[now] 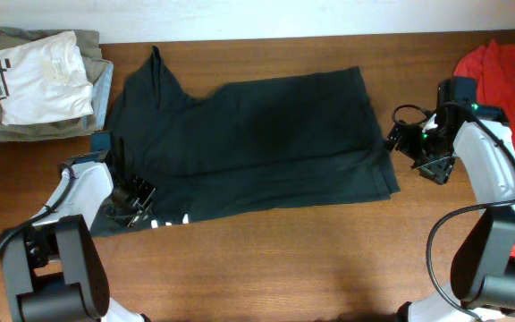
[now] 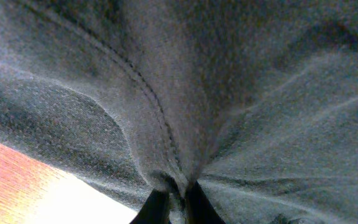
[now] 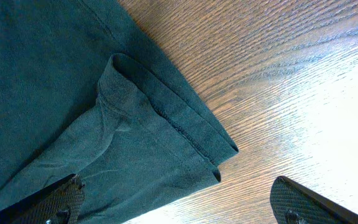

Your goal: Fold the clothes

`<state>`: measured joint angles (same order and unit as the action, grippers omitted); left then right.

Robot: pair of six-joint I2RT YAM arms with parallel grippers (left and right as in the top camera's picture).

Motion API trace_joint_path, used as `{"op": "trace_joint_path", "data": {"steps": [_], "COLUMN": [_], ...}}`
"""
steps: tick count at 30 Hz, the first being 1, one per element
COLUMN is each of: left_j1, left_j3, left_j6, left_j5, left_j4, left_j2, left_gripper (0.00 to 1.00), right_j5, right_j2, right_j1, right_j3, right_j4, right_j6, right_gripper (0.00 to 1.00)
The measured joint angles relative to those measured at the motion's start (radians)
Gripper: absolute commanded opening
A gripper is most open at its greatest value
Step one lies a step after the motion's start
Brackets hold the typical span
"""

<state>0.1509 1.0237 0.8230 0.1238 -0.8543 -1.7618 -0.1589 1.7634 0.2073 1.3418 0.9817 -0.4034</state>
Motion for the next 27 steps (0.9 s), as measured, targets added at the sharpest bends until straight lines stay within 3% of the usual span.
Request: {"op": "trace_joint_path", "data": {"steps": [8,12,18,20,21,22,23,24,25,27], "left_j1": [0.0,0.0,-0.081,-0.118,-0.121,-0.122,-0.122,-0.122,-0.122,-0.122], "left_j3": [0.057,0.065,0.069,0.069,0.069,0.069,0.069,0.069,0.067,0.068], "left_j6": [0.0,0.001,0.0,0.0,-0.001,-0.004,-0.003,-0.004,-0.017,-0.067], "left_j5": [0.0,-0.001,-0.033,-0.096,-0.127,-0.171,-0.224,-0.259,-0.278,-0.286], "left_j4": [0.002,0.135,0.466,0.516,0.525,0.534,0.553,0.595,0.649,0.701], "left_j2": [0.0,-0.001,-0.003,-0.004,-0.004,-0.004,-0.004,-0.014,-0.033,-0.056], "left_gripper": [0.01,0.01,0.02,0.18,0.18,0.09,0.2,0.63,0.73,0.79], "right_j5": [0.0,0.001,0.0,0.001,0.0,0.001,0.001,0.001,0.001,0.001], "right_j2": [0.0,0.008,0.062,0.063,0.064,0.065,0.065,0.065,0.066,0.067], "right_j1": [0.0,-0.004,-0.06,-0.076,-0.079,-0.08,-0.081,-0.081,-0.082,-0.082], "right_j3": [0.0,-0.006,-0.019,-0.019,-0.019,-0.019,-0.02,-0.02,-0.02,-0.02], "right_j4": [-0.012,-0.043,-0.072,-0.077,-0.078,-0.079,-0.078,-0.077,-0.073,-0.071], "right_j6": [0.0,0.0,0.0,0.0,0.0,0.0,0.0,0.0,0.0,0.001], "right_gripper": [0.99,0.99,0.99,0.99,0.99,0.99,0.99,0.99,0.99,0.99]}}
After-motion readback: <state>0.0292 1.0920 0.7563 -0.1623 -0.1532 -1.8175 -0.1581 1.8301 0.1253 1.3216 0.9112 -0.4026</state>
